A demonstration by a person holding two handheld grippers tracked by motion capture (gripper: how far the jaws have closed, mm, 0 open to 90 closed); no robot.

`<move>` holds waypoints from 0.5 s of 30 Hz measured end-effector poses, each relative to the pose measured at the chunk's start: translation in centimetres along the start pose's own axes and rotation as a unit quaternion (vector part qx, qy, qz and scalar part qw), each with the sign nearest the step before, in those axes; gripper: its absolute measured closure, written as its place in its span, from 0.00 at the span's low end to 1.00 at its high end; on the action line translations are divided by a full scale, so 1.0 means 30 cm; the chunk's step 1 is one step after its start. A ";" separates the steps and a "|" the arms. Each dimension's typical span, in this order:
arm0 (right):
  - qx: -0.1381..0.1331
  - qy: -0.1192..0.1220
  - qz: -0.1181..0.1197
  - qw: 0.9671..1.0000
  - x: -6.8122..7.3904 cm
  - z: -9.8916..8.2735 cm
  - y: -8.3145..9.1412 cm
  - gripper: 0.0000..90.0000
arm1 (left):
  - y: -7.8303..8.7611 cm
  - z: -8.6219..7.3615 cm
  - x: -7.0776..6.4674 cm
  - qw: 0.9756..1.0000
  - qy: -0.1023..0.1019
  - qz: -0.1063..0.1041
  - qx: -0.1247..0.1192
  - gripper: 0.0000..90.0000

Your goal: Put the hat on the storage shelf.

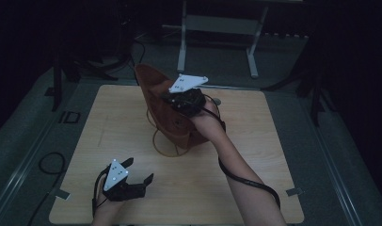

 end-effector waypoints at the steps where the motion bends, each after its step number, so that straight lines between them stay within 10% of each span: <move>1: 0.000 -0.002 0.007 1.000 0.001 0.000 -0.009 1.00 | -0.003 -0.002 -0.001 1.000 -0.001 0.000 0.003 0.12; 15: 0.031 -0.008 0.049 0.998 0.049 -0.066 -0.110 1.00 | -0.017 -0.013 -0.004 1.000 0.000 -0.004 0.007 0.12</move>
Point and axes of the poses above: each handheld gripper's, and its own axes: y roughly backward along the jaws, z roughly out of its top, x roughly to its left, the point moved 3 cm from there along -y, roughly forward along the jaws, and after that the axes turned 11 degrees about x, right-handed, at the moved point
